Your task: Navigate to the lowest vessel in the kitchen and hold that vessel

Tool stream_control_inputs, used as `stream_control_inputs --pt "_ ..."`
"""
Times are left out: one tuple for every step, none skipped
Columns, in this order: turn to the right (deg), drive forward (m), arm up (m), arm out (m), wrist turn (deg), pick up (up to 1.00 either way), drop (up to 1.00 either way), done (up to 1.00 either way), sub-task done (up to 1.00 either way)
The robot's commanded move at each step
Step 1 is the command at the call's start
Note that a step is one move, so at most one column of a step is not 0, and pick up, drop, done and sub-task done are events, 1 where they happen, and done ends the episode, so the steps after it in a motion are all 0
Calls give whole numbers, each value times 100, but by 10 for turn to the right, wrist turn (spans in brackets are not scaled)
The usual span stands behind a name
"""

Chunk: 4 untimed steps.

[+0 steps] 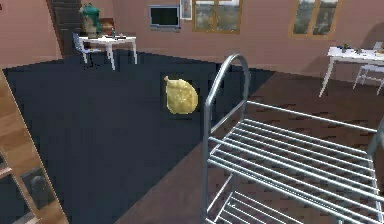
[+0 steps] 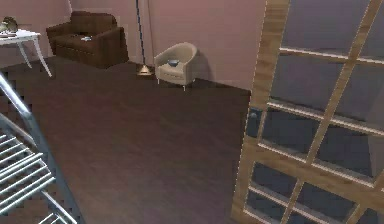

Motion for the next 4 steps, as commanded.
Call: stream_control_inputs --pt "-90 0 0 0 0 0 0 0 0" --pt "0 65 0 0 0 0 0 0 0" --pt "-450 0 0 0 0 0 0 0 0" --pt "-30 0 0 0 0 0 0 0 0"
